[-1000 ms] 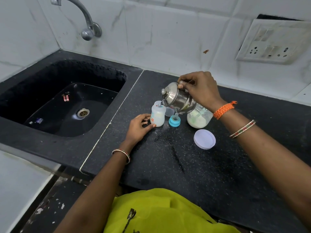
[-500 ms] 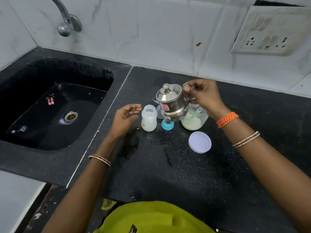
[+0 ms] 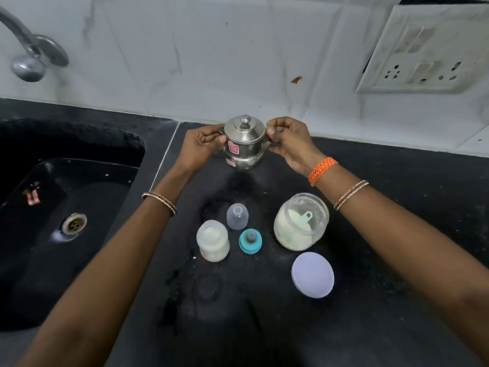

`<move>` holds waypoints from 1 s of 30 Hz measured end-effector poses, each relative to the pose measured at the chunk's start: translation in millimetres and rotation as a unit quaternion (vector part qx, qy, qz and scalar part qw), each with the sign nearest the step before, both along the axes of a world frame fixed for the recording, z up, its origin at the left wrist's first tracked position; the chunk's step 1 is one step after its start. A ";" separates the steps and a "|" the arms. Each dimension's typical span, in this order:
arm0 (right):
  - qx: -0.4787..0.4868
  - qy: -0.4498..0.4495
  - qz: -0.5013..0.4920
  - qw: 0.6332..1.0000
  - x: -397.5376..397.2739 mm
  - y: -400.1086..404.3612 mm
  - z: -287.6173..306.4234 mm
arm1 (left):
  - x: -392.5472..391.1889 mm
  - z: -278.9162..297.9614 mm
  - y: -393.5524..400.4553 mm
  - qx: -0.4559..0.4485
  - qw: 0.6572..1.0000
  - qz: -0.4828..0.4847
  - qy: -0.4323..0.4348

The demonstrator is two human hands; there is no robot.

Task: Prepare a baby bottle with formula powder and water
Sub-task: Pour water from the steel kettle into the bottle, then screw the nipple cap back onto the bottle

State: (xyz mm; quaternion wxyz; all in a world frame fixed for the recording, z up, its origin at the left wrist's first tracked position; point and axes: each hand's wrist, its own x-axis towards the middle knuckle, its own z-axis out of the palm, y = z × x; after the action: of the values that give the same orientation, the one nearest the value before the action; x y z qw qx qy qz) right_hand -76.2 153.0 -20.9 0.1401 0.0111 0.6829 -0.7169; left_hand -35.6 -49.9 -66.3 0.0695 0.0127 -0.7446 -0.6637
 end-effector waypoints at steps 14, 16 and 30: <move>0.098 -0.007 0.021 0.995 -62.7 -24.6 -34.5 | -54.1 -38.4 -9.6 -0.019 0.999 0.019 -0.020; 0.174 0.022 0.041 0.984 -60.2 -24.3 -28.6 | -49.0 -36.8 -9.7 -0.027 0.999 0.010 -0.027; 0.328 0.324 0.048 0.886 96.1 -14.7 55.0 | 117.2 15.3 1.3 -0.013 0.997 0.067 0.038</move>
State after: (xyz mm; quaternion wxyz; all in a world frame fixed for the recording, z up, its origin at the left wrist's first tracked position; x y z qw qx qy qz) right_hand 19.8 138.3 34.0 -0.0666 -0.2095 0.8860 -0.4081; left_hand 81.6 -48.6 -51.0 0.1418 0.0362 -0.7477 -0.6477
